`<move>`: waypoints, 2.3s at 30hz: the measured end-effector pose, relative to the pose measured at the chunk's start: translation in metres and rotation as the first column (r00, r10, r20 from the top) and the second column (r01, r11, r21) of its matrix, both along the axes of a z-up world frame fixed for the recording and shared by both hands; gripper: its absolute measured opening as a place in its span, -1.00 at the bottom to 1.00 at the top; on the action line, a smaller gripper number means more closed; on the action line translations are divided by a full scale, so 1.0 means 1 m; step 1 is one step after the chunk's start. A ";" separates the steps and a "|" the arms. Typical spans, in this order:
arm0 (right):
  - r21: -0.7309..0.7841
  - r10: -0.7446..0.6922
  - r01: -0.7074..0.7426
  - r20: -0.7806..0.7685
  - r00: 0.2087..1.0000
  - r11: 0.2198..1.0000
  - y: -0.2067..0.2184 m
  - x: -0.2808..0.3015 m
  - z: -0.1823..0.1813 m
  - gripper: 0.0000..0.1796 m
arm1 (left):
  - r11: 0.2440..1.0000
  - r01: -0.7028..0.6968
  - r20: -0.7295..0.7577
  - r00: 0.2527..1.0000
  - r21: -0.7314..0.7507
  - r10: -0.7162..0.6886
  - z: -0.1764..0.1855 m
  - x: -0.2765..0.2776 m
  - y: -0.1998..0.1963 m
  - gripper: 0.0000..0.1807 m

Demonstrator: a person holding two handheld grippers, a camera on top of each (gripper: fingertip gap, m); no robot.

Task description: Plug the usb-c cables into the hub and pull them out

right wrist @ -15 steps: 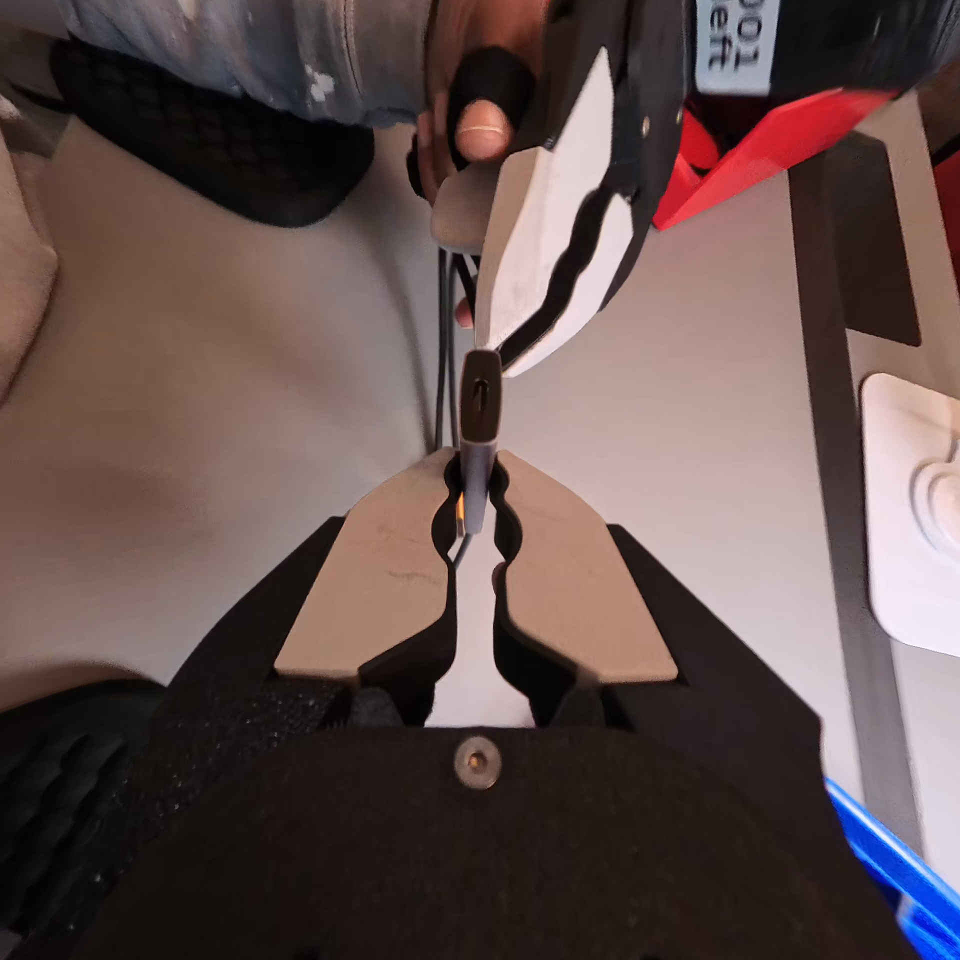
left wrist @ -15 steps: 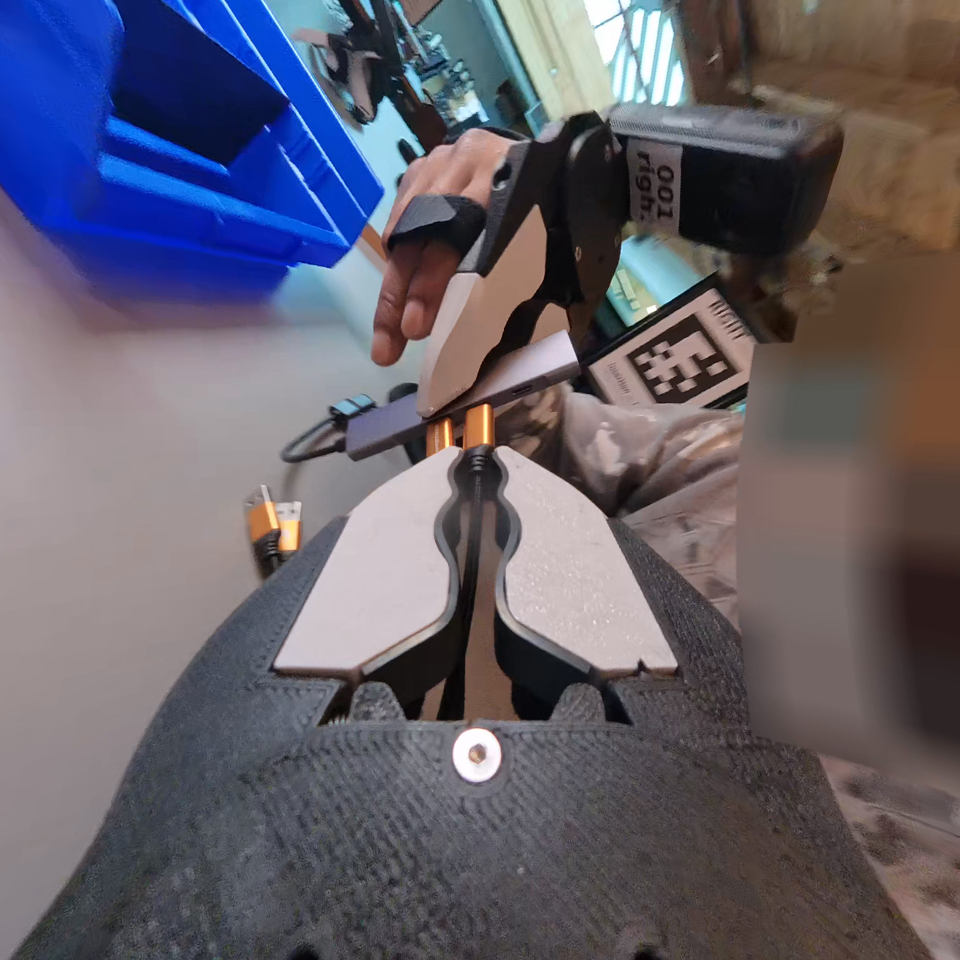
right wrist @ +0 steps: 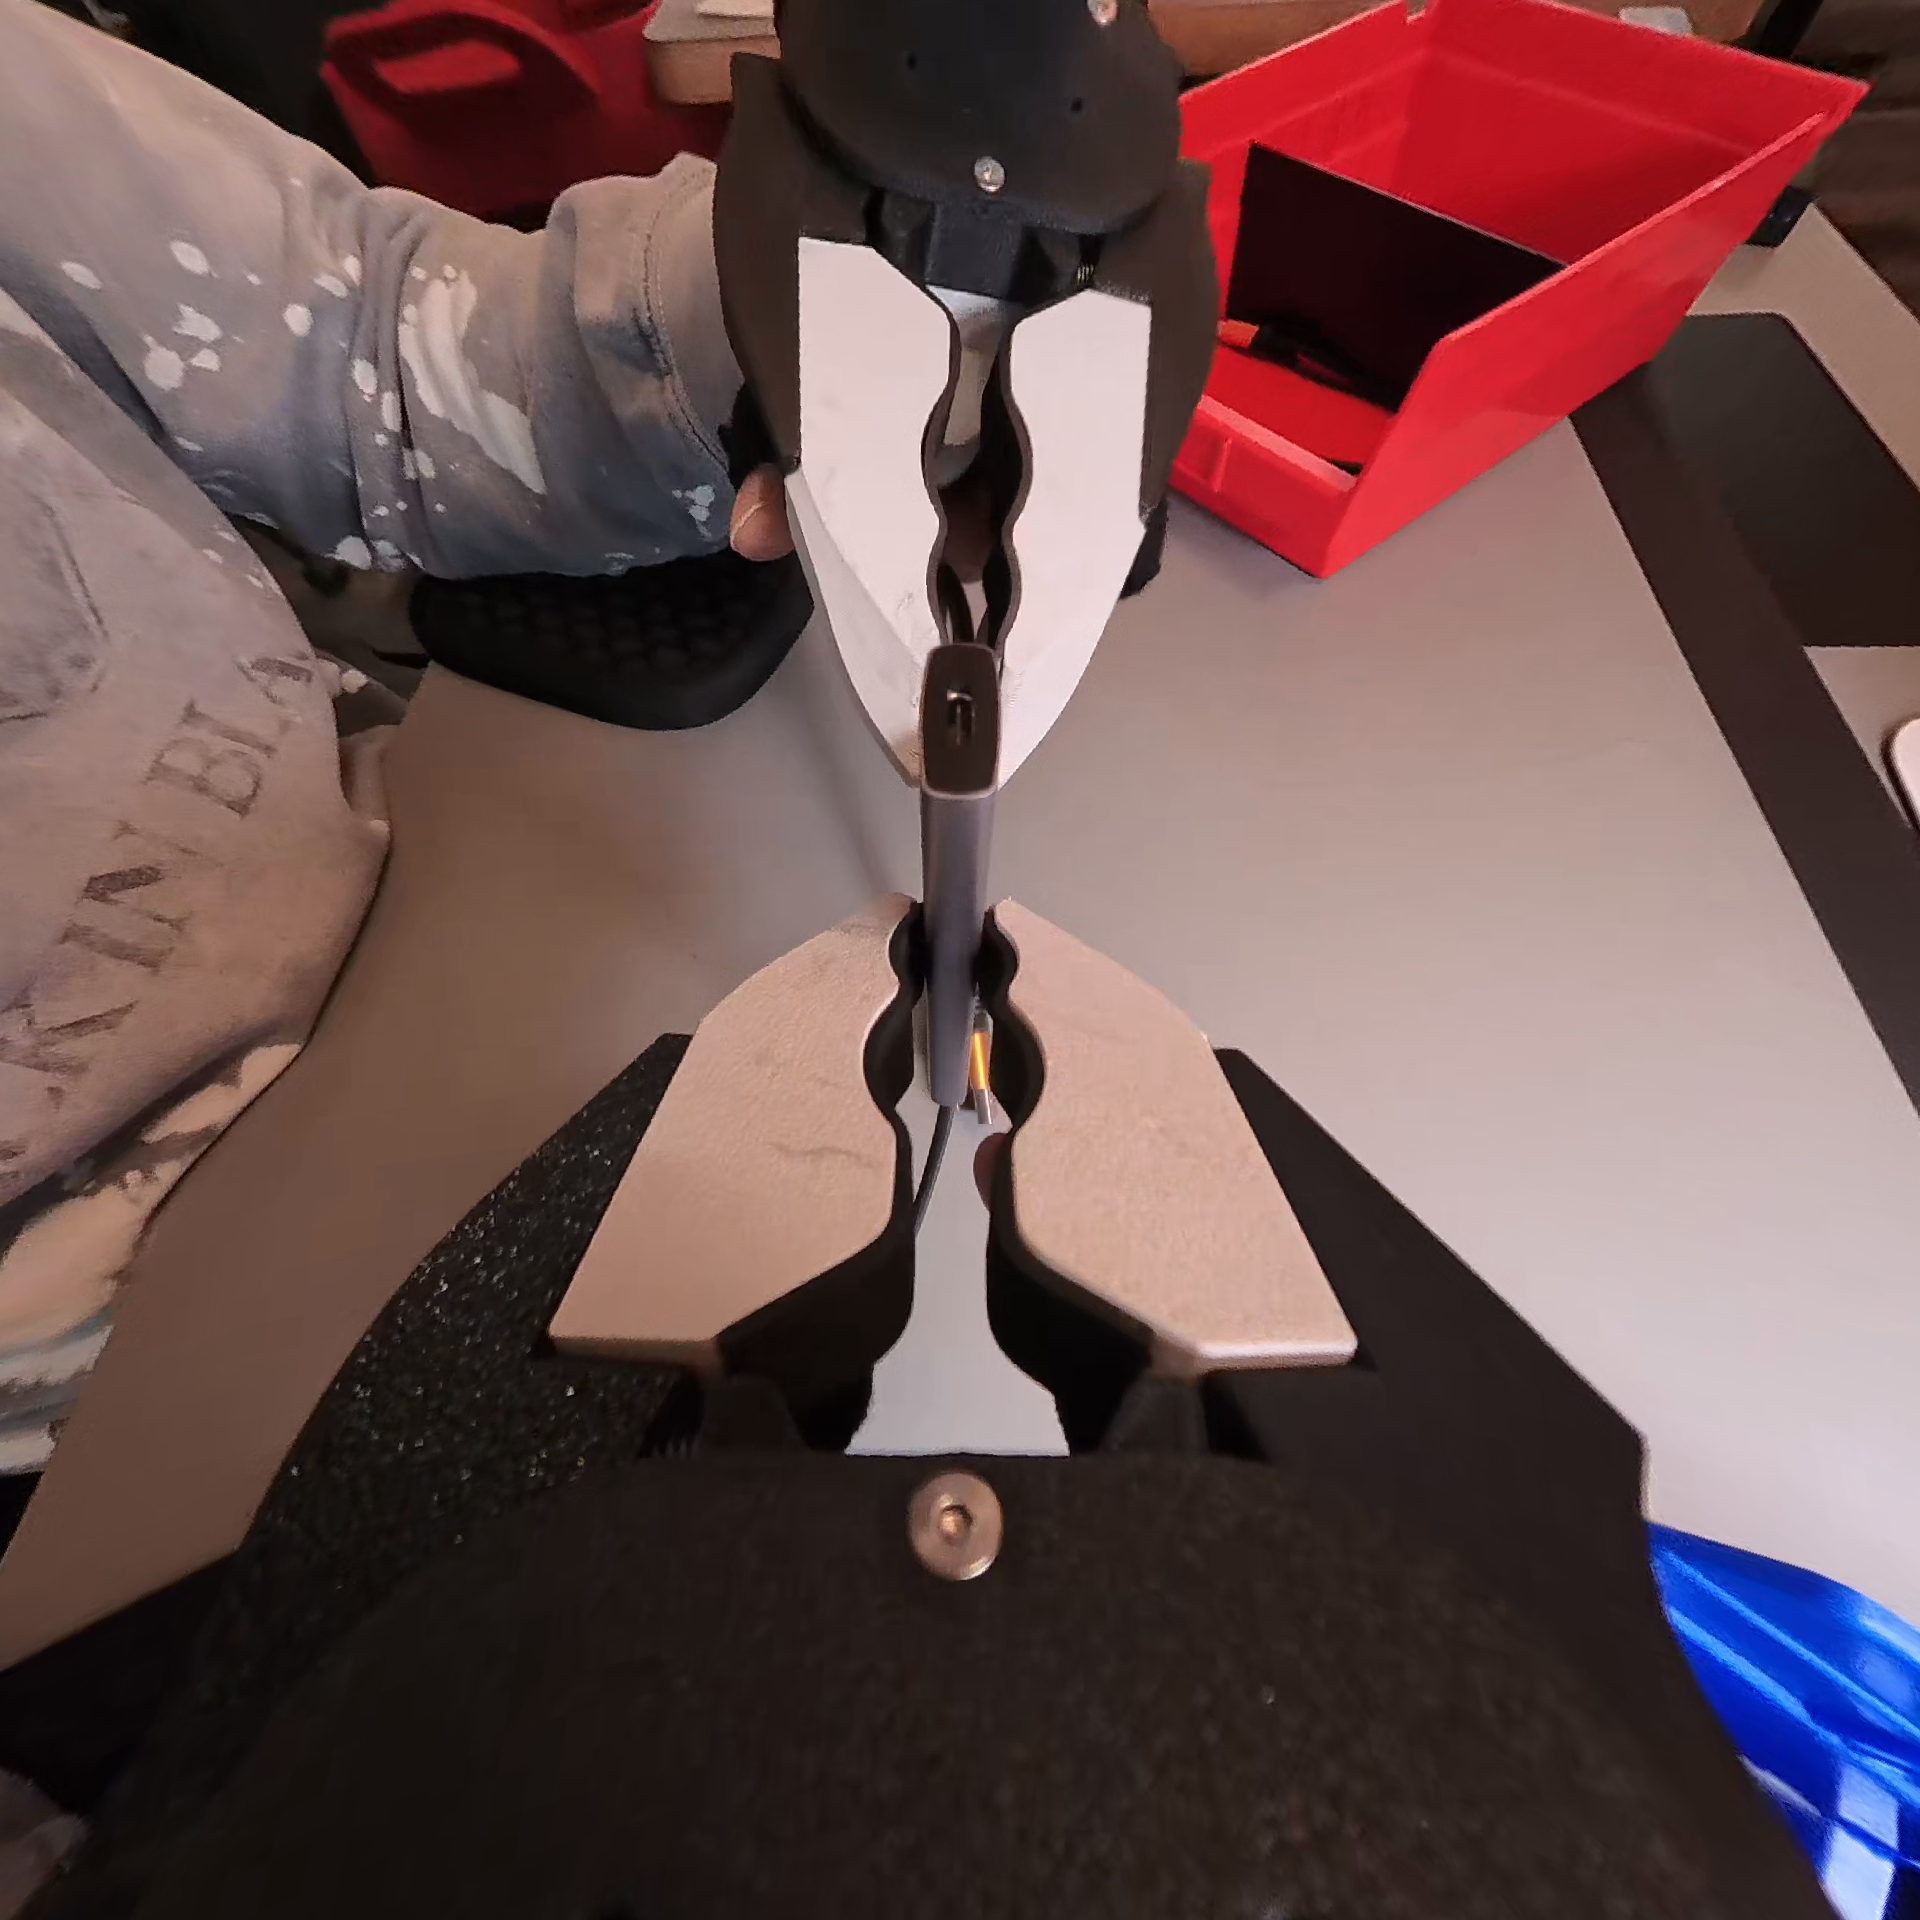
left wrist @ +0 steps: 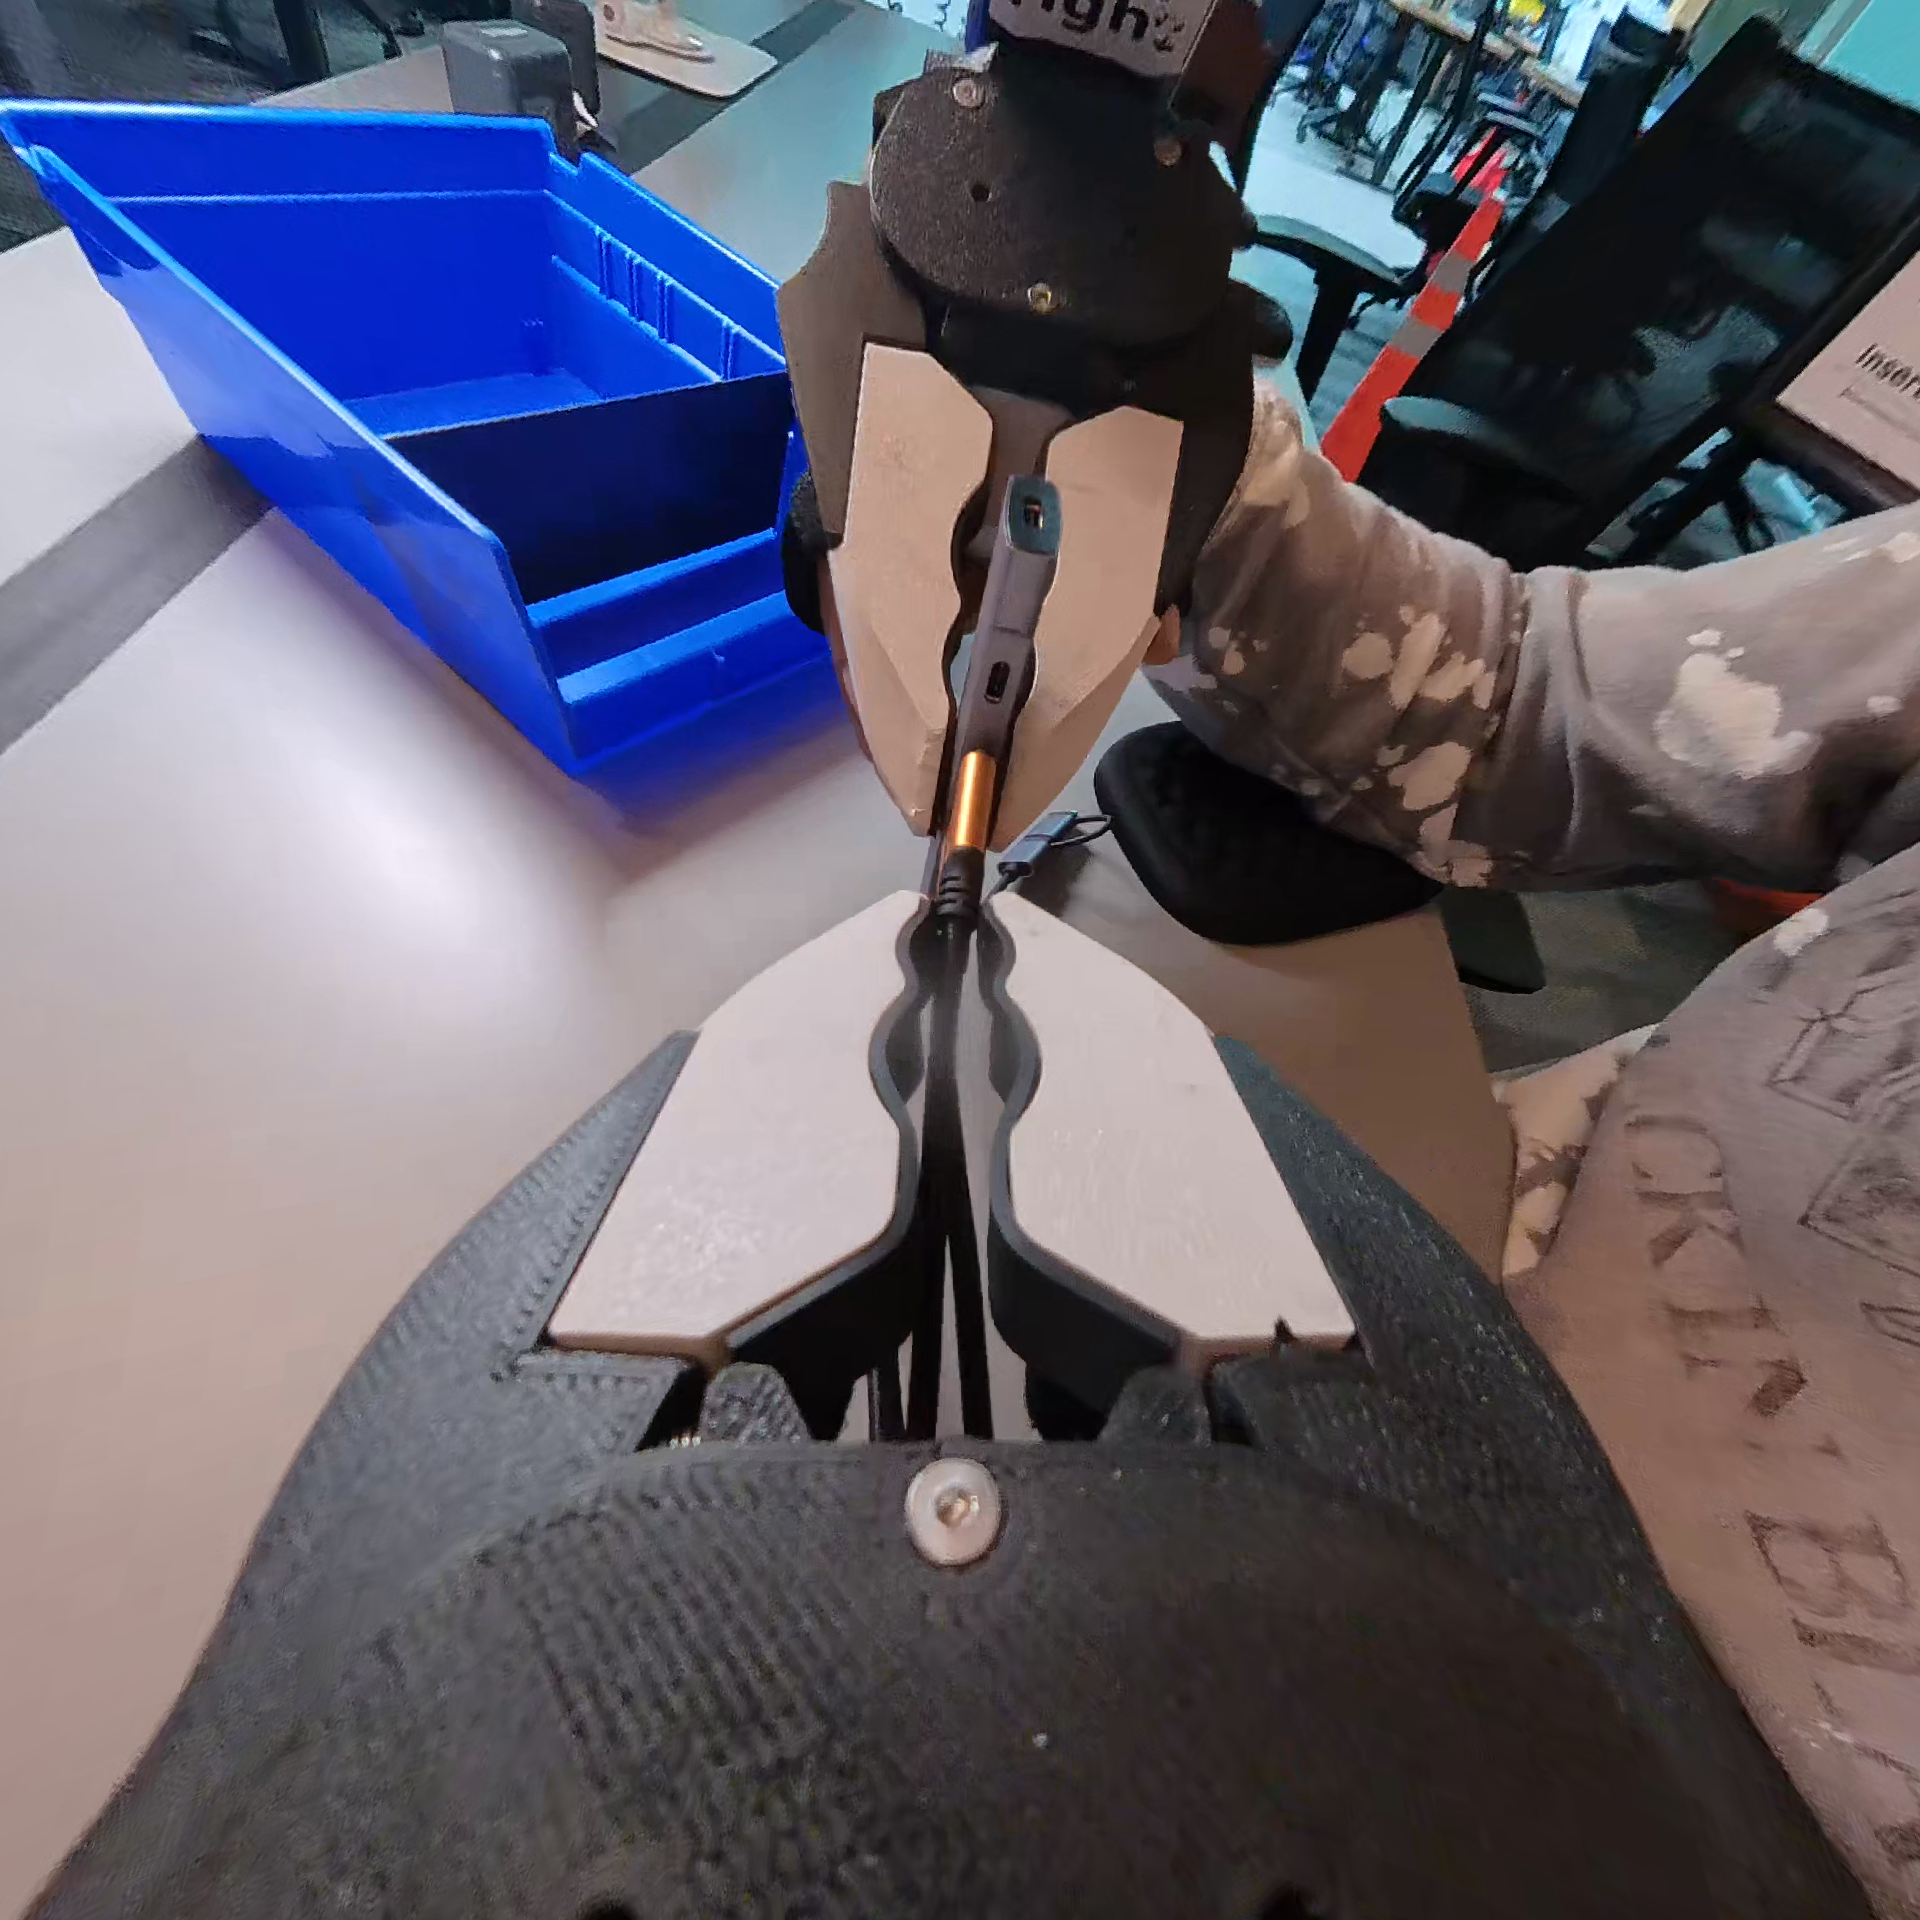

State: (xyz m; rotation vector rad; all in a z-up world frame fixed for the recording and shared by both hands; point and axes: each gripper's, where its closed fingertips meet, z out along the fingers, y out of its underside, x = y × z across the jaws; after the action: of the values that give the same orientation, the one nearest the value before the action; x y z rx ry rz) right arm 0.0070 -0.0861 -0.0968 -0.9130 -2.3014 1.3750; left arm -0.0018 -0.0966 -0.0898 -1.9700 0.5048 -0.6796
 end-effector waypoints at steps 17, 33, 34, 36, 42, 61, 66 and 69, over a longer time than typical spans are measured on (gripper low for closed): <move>0.083 -0.019 0.018 0.022 1.000 0.996 0.002 0.001 -0.005 -0.90 | 0.990 0.004 -0.146 0.989 -0.138 -0.024 0.015 0.007 0.012 -0.92; 0.103 -0.002 0.003 -0.008 1.000 0.995 -0.001 -0.004 -0.005 -0.90 | 0.977 0.040 -0.211 0.974 -0.211 -0.086 0.015 0.010 0.011 -0.92; 0.102 -0.027 0.033 -0.060 0.998 0.994 0.003 -0.006 0.002 -0.90 | 0.984 0.031 -0.180 0.982 -0.173 -0.063 0.021 0.009 0.014 -0.92; 0.045 -0.038 0.045 -0.140 0.989 0.998 0.006 -0.002 0.023 -0.90 | 0.994 0.043 -0.107 0.993 -0.098 -0.053 0.034 0.009 0.014 -0.92; -0.017 -0.123 0.122 -0.266 0.956 0.992 0.030 0.009 0.058 -0.71 | 0.999 0.043 -0.043 0.998 -0.011 -0.043 0.042 0.008 0.013 -0.92; 0.292 -0.206 0.294 -0.297 0.932 0.910 0.057 0.033 0.135 -0.90 | 0.937 -0.152 -0.002 0.987 0.316 0.161 0.098 -0.034 0.007 -0.73; 0.437 -0.405 0.522 -0.337 0.850 0.732 0.135 0.043 0.196 -0.90 | 0.919 -0.205 -0.003 0.976 0.337 0.219 0.107 -0.051 -0.001 -0.72; 0.514 -0.509 0.651 -0.407 0.758 0.558 0.192 0.044 0.213 -0.90 | 0.922 -0.194 -0.009 0.978 0.334 0.209 0.107 -0.050 -0.004 -0.71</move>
State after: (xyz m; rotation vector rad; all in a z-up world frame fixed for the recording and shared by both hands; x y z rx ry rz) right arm 0.0514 0.1060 0.1166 -1.0768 -1.8052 0.3290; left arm -0.0520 -0.1008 0.0174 -1.6908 0.4066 -0.3916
